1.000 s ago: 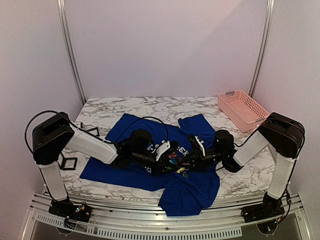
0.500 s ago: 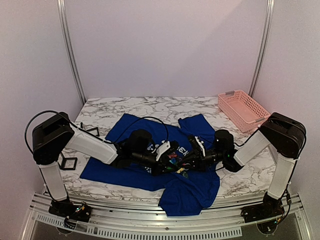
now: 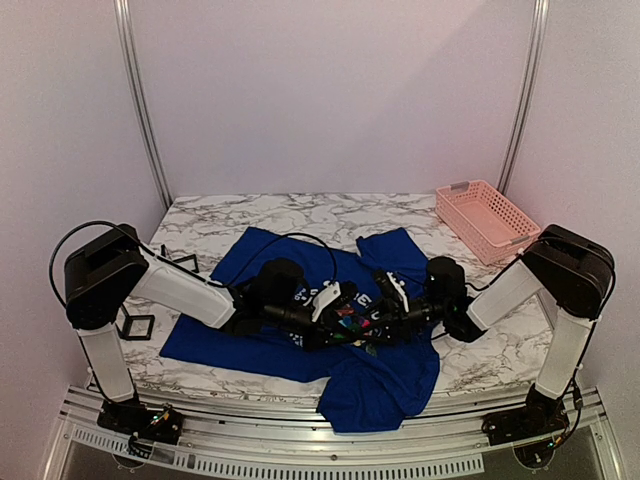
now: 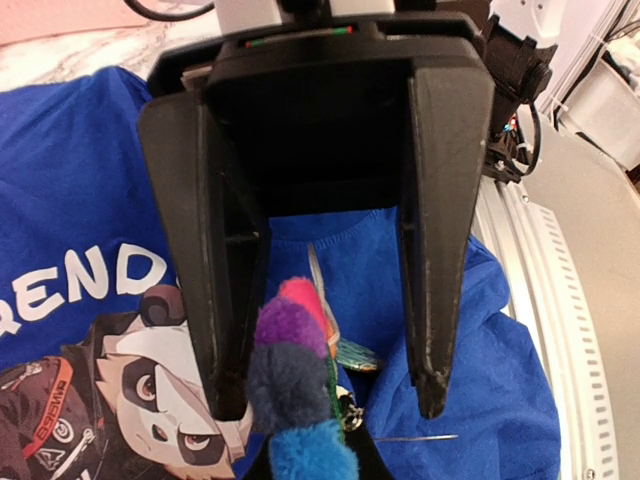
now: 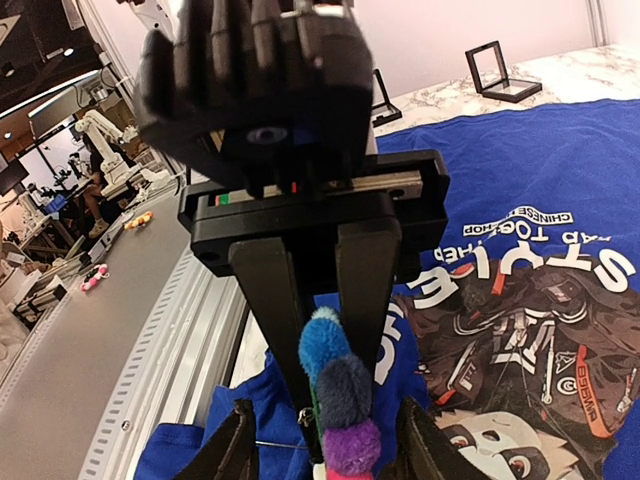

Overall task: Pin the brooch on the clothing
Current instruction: Pin the clothing with brooches onto the flattened clothing.

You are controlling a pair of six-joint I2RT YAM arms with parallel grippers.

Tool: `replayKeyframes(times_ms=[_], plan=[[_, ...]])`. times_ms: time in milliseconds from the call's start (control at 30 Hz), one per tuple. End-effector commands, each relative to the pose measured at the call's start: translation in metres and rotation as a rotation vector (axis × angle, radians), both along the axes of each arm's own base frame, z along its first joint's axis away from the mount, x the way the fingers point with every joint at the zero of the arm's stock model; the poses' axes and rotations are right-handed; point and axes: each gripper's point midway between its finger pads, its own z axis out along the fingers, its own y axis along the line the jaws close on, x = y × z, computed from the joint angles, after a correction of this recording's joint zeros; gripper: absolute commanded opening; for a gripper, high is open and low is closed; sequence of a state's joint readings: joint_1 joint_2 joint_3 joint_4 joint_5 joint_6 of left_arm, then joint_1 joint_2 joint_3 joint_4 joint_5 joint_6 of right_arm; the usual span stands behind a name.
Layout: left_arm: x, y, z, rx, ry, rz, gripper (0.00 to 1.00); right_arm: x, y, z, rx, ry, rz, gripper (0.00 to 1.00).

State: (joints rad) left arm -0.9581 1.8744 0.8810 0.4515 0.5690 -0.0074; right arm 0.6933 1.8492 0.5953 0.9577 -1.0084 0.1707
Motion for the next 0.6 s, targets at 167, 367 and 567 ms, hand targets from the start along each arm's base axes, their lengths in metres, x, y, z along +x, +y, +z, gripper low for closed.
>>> replayKeyframes(times_ms=[167,367,567], plan=[[-0.003,-0.001,0.009,-0.025,-0.018,-0.017,0.0,0.003,0.006,-0.003,-0.008,0.017,0.005,0.31],[-0.003,0.0,0.009,-0.027,-0.021,-0.016,0.0,0.004,0.003,-0.008,-0.026,0.03,-0.014,0.2],[-0.003,0.0,0.009,-0.027,-0.021,-0.018,0.0,0.007,-0.004,-0.007,-0.018,0.04,-0.039,0.18]])
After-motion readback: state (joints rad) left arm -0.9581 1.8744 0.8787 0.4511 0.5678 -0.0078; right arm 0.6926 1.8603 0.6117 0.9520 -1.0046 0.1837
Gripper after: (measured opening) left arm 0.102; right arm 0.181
